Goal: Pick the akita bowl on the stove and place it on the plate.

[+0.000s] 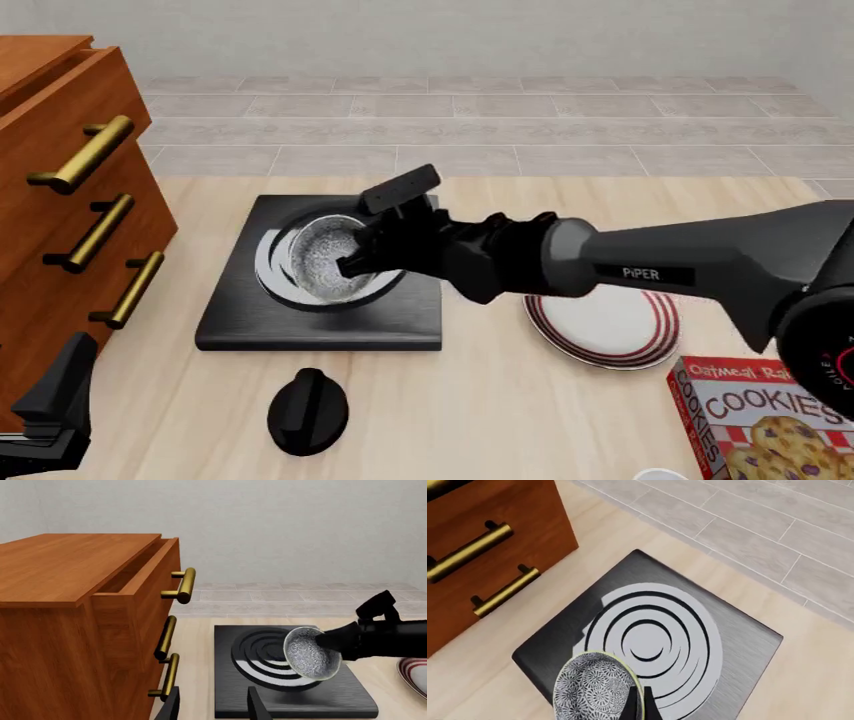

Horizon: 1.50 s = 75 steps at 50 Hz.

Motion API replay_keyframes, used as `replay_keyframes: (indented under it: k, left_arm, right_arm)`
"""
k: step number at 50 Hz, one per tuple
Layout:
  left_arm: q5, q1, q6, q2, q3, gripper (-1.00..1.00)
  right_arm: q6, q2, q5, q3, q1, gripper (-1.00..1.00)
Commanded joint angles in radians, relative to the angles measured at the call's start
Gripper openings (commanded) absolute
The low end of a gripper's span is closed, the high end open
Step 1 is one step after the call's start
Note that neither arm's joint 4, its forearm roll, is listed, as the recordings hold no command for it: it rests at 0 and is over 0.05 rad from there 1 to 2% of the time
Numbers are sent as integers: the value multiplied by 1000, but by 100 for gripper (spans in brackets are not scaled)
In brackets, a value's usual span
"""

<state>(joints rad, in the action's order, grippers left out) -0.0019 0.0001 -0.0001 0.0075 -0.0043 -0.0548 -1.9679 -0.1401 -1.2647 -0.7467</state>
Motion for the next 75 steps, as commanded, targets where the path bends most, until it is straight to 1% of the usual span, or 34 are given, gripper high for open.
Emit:
replay_keyframes:
  k: [1, 5, 14, 21, 24, 25, 28, 32, 33, 40, 46, 47, 50, 52, 55, 59, 61, 64, 75]
  left_arm:
    - [0, 0, 0, 0, 0, 100]
    - [0, 0, 0, 0, 0, 100]
    - [0, 0, 0, 0, 0, 100]
    - [0, 0, 0, 0, 0, 100]
    - [0, 0, 0, 0, 0, 100]
    - [0, 0, 0, 0, 0, 100]
    - [0, 0, 0, 0, 0, 100]
    - [0, 0, 0, 0, 0, 100]
    - [0, 0, 0, 0, 0, 100]
    - [0, 0, 0, 0, 0, 100]
    - [0, 0, 0, 0, 0, 100]
    - [0, 0, 0, 0, 0, 100]
    - [0, 0, 0, 0, 0, 100]
    - [0, 0, 0, 0, 0, 100]
    - [0, 0, 0, 0, 0, 100]
    - [0, 0, 0, 0, 0, 100]
    - [0, 0, 0, 0, 0, 100]
    - [0, 0, 0, 0, 0, 100]
    - [0, 0, 0, 0, 0, 100]
  right_arm:
    - [-6, 133, -64, 122, 26, -100]
    - [4, 185, -74, 169, 37, -100]
    - [0, 273, -96, 254, 98, -100]
    - [-25, 331, -138, 337, 172, -100]
    - [-3, 350, -163, 381, 205, -100]
    - [-17, 355, -180, 400, 224, -100]
    - [-10, 371, -184, 416, 240, -100]
    - [-17, 400, -192, 444, 273, -100]
    - [-9, 405, -196, 451, 287, -100]
    - [-9, 416, -210, 492, 333, -100]
    - [-3, 439, -212, 523, 389, -100]
    - [7, 437, -220, 534, 424, -100]
    - [5, 429, -236, 549, 440, -100]
    - [7, 429, -251, 567, 466, -100]
    - [-11, 432, -272, 597, 493, -100]
    - [3, 425, -302, 628, 529, -100]
    - [-2, 424, -311, 641, 540, -100]
    - [5, 422, -323, 657, 567, -100]
    - [8, 423, -355, 710, 607, -100]
